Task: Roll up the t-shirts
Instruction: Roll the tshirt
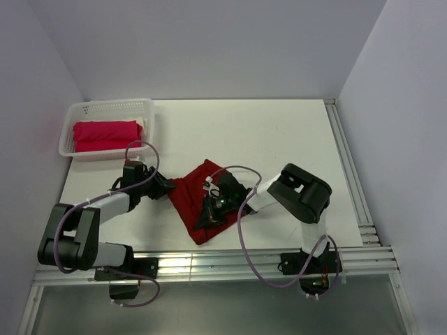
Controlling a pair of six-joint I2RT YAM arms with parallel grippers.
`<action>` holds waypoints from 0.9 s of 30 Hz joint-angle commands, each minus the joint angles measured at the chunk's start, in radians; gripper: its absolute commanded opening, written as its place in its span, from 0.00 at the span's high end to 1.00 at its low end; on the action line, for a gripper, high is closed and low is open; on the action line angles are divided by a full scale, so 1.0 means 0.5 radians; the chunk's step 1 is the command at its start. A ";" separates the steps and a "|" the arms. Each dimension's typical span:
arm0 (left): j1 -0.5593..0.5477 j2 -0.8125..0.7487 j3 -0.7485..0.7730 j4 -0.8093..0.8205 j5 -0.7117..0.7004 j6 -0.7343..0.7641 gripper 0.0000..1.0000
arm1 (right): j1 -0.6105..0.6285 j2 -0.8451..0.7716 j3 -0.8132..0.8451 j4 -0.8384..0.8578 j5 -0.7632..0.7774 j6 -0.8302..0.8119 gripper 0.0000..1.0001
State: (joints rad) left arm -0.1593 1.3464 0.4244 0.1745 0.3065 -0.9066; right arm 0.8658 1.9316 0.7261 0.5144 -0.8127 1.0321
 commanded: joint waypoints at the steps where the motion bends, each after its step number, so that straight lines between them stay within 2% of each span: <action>1: -0.031 0.047 0.188 -0.189 -0.156 0.067 0.64 | -0.001 -0.099 0.078 -0.590 0.214 -0.386 0.84; 3: -0.043 0.074 0.283 -0.330 -0.198 0.080 0.65 | 0.002 -0.139 0.109 -0.743 0.321 -0.465 0.77; 4: -0.050 0.084 0.317 -0.397 -0.223 0.092 0.65 | 0.008 -0.184 0.109 -0.786 0.361 -0.539 0.68; 6: -0.068 0.111 0.412 -0.539 -0.266 0.104 0.66 | 0.008 -0.231 0.103 -0.872 0.410 -0.619 0.64; 10: -0.086 0.151 0.498 -0.607 -0.325 0.147 0.66 | 0.023 -0.365 0.060 -0.931 0.432 -0.696 0.57; 17: -0.108 0.277 0.596 -0.588 -0.322 0.193 0.66 | 0.085 -0.436 0.094 -1.200 0.591 -0.849 0.63; 19: -0.117 0.311 0.633 -0.616 -0.322 0.224 0.67 | 0.100 -0.467 0.103 -1.295 0.686 -0.904 0.55; 27: -0.145 0.384 0.746 -0.680 -0.337 0.291 0.67 | 0.128 -0.586 0.125 -1.544 0.914 -1.049 0.55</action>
State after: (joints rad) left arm -0.2356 1.5280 0.7494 -0.1890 0.2020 -0.8017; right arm 0.9161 1.6615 0.8005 -0.0689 -0.4637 0.5835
